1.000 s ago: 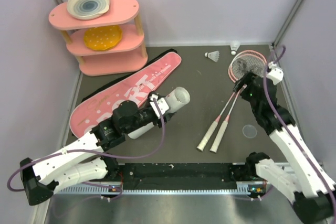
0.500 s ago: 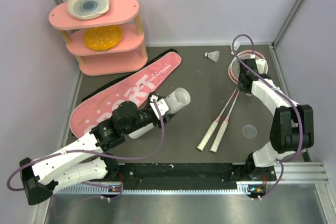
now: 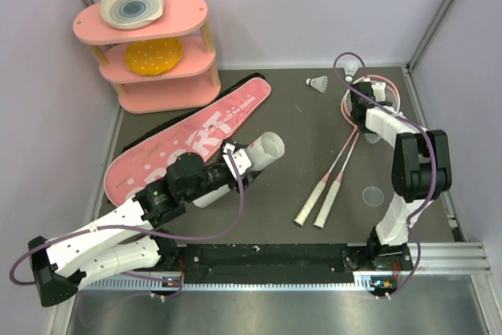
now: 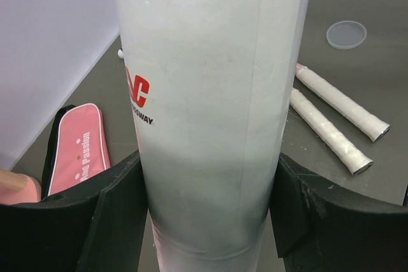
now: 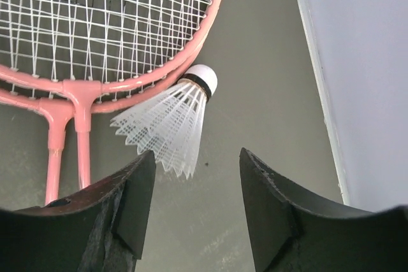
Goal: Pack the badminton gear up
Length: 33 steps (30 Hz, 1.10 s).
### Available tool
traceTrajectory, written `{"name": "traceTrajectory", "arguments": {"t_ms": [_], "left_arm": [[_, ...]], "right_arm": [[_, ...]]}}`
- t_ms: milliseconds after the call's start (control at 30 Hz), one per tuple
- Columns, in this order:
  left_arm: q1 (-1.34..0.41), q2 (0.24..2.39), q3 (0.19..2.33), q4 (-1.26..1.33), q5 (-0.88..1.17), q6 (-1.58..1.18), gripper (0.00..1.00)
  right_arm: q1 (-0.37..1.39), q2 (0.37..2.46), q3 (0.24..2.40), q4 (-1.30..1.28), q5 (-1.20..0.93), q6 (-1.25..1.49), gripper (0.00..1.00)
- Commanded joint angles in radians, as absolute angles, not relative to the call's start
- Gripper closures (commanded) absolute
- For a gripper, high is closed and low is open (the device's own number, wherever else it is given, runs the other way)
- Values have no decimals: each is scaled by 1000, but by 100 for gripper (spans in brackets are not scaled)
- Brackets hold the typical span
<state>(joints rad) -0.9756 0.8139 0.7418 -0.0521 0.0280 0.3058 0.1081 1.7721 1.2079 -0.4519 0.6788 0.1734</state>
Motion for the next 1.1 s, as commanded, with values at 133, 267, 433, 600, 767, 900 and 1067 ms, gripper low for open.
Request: {"name": "traceTrajectory", "arguments": {"t_ms": [133, 267, 433, 600, 767, 900, 1067], "left_arm": [[-985, 788, 753, 31, 18, 321, 83], [-986, 790, 752, 32, 9, 327, 83], [-988, 805, 752, 31, 11, 327, 83], [-988, 819, 753, 31, 15, 327, 82], [-988, 831, 753, 29, 17, 331, 83], [-988, 848, 753, 28, 26, 328, 83], [-988, 856, 758, 25, 35, 328, 82]], "right_arm": [[103, 1927, 1324, -426, 804, 130, 59], [104, 1956, 1345, -443, 863, 150, 74], [106, 1806, 1277, -474, 862, 205, 95], [110, 1550, 1172, -495, 708, 219, 100], [114, 1228, 1078, -508, 170, 213, 100], [121, 1100, 1100, -538, -236, 242, 100], [218, 948, 1144, -540, -495, 281, 100]]}}
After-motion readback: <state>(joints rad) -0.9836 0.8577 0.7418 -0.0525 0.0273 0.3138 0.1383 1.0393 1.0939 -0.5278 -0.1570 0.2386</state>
